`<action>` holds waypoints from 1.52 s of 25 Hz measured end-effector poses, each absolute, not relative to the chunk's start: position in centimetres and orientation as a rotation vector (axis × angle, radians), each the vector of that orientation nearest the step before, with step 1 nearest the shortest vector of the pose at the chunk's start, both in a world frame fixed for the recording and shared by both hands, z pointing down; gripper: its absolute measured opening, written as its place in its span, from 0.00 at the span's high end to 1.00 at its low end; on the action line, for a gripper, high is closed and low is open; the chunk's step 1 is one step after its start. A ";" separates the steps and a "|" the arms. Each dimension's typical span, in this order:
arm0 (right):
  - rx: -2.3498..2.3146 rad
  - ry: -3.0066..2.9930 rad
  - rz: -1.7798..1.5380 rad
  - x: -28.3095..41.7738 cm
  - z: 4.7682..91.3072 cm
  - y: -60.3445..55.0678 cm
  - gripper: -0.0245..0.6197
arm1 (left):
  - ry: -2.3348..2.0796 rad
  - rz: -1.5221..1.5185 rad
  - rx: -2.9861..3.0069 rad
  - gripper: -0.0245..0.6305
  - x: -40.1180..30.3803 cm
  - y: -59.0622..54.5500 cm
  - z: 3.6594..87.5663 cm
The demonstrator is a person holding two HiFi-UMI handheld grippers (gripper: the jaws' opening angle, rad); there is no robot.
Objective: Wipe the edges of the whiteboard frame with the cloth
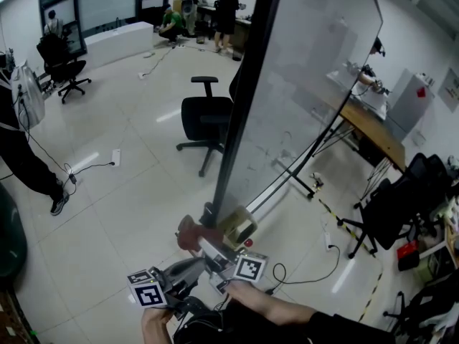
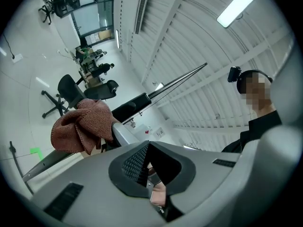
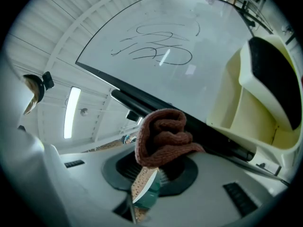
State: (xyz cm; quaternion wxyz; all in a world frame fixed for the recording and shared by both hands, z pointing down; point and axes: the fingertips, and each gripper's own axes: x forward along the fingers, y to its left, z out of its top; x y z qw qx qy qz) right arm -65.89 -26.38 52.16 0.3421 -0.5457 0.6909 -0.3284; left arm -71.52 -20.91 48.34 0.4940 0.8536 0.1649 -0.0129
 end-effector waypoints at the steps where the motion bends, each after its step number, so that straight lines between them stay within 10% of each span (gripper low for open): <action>1: -1.412 1.803 -0.845 -65.9 51.8 -26.3 0.84 | 0.404 -0.033 2.075 0.97 -71.5 -20.9 48.1; 38: -1.197 1.770 -0.570 -64.3 37.5 -25.5 0.84 | 0.580 -0.065 2.223 0.97 -70.9 -19.0 40.6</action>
